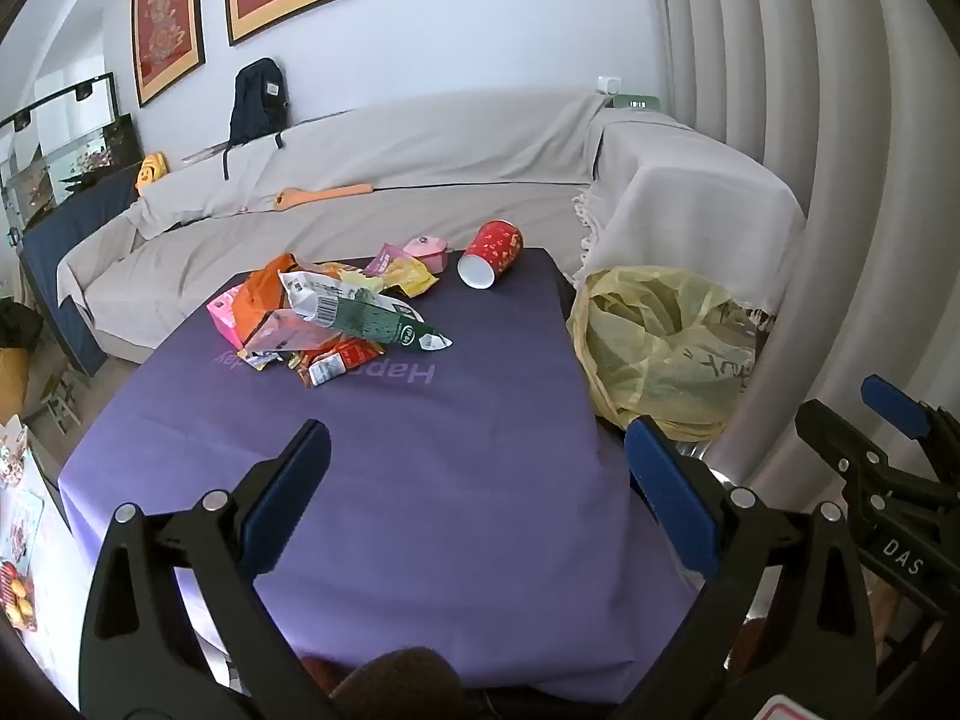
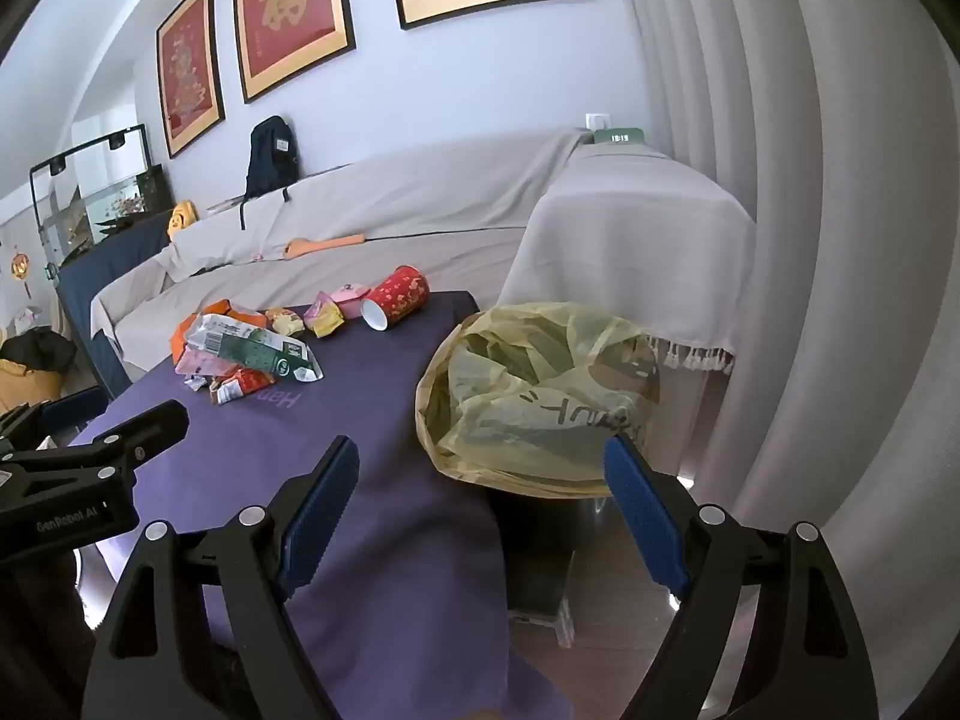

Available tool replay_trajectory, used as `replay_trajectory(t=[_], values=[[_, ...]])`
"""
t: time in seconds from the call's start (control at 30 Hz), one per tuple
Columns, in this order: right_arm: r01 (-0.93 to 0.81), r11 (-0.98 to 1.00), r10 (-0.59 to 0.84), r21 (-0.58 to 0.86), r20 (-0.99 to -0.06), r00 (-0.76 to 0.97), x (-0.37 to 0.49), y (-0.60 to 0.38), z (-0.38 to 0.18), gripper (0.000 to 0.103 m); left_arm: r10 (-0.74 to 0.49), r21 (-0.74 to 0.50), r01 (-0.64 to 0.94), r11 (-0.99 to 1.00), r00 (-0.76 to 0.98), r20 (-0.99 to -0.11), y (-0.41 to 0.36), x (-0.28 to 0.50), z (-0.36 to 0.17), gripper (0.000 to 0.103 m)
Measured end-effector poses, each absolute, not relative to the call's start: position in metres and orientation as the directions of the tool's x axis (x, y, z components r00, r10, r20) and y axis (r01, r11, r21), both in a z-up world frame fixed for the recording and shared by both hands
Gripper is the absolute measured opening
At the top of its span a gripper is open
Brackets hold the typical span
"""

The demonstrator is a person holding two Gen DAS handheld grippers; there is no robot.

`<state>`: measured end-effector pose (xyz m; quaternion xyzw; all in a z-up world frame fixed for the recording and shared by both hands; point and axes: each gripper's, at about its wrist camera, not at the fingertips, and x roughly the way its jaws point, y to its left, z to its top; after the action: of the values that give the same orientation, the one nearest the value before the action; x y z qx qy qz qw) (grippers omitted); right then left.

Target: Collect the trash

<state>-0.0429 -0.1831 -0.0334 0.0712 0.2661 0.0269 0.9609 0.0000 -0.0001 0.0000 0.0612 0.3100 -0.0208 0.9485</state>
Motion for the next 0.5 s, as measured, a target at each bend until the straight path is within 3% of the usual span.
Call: replay_trajectory(t=[0.5], values=[[-0.096,0.984,0.163,0.153,-0.522,0.837,-0.04,-0.17,-0.038,0.08,0.039,0.1,0.026,0.995,0.8,-0.599,0.014,-0.002,0.001,0.094]])
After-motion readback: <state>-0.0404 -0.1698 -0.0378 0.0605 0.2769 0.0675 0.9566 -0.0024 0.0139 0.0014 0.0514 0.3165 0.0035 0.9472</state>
